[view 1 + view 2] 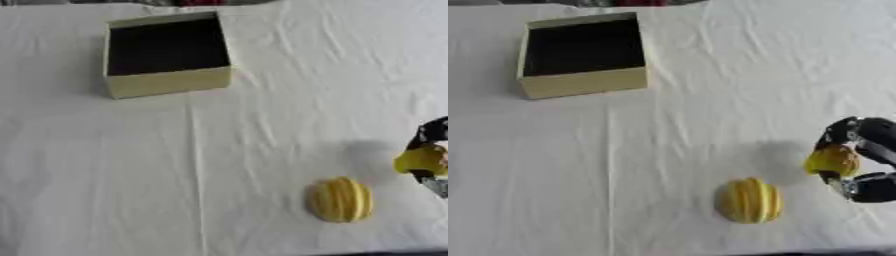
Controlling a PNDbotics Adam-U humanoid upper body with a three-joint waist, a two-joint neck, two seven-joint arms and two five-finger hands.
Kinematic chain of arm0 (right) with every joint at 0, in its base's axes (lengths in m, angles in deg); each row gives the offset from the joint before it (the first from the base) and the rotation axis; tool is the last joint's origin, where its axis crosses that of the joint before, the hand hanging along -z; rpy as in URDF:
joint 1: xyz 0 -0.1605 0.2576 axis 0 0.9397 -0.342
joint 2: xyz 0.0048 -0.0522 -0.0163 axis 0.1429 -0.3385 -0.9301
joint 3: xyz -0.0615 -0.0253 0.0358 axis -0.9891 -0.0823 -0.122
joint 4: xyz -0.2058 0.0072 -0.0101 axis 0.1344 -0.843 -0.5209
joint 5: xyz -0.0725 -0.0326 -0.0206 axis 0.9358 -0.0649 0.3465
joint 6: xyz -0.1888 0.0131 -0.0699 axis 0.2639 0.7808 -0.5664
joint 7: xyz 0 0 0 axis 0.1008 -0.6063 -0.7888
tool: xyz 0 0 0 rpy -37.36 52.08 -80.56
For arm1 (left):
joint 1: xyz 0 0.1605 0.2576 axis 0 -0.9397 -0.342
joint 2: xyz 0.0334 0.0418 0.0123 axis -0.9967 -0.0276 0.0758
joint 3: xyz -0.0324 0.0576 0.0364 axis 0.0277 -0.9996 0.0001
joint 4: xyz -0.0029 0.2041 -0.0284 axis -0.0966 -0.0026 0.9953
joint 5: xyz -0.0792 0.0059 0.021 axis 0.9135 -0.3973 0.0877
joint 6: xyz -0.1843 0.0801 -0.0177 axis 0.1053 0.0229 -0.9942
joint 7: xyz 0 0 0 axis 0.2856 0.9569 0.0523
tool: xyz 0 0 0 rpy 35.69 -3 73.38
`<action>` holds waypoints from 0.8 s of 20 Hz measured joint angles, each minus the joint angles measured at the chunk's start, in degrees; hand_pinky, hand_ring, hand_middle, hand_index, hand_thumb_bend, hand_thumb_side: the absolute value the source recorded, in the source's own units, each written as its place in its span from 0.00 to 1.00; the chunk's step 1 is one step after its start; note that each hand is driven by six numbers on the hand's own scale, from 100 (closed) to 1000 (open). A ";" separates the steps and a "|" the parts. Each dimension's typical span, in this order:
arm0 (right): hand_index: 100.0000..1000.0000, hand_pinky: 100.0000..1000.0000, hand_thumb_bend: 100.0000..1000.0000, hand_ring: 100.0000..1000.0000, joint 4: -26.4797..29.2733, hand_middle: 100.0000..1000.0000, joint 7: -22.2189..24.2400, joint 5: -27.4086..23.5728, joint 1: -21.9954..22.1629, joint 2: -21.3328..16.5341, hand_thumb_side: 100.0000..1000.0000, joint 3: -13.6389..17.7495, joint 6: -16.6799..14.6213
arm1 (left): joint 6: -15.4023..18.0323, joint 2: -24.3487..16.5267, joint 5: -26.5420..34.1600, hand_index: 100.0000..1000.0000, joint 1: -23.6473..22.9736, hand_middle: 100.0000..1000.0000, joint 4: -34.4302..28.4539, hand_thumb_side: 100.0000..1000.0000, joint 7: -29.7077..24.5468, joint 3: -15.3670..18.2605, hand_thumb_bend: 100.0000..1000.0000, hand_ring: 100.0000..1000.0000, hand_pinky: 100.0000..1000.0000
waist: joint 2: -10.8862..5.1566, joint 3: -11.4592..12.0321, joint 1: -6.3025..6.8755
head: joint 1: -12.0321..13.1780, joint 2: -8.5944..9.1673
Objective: Pick up objects on the table and place them in the box.
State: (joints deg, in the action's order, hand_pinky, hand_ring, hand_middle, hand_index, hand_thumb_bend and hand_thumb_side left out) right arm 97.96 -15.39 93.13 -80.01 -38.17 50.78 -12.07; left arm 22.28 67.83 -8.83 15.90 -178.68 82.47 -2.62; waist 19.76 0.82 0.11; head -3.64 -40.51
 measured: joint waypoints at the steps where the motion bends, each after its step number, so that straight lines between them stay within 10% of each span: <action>1: 0.58 0.69 0.00 0.53 0.00 0.51 -0.69 -0.19 -1.54 -0.37 0.00 0.18 -0.41 | 0.05 0.00 0.01 0.81 0.05 0.68 0.00 0.65 -0.06 -0.01 0.07 0.79 0.82 | -0.02 0.07 -0.08 | 0.00 0.06; 9: 0.58 0.71 0.00 0.52 0.00 0.52 0.27 -6.54 -23.39 -3.60 0.00 -4.41 -2.90 | 0.26 -0.03 0.59 0.81 0.91 0.68 0.00 0.64 -0.97 -0.77 0.07 0.79 0.82 | -0.85 2.94 -1.22 | -1.41 0.31; 16: 0.59 0.75 0.00 0.53 -1.19 0.54 11.71 -12.09 -49.60 3.54 0.00 -14.30 4.67 | 0.53 -0.15 1.57 0.81 2.33 0.68 0.00 0.63 -2.41 -1.84 0.08 0.79 0.82 | -1.39 5.67 -2.32 | -3.75 0.65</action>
State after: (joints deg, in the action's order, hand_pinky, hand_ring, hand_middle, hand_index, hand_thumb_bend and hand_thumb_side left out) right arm 96.77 -3.68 81.04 -129.61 -34.63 36.48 -7.40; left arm 22.81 67.68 -7.26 18.23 -178.68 80.06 -4.47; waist 18.37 6.49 -2.21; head -7.40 -39.86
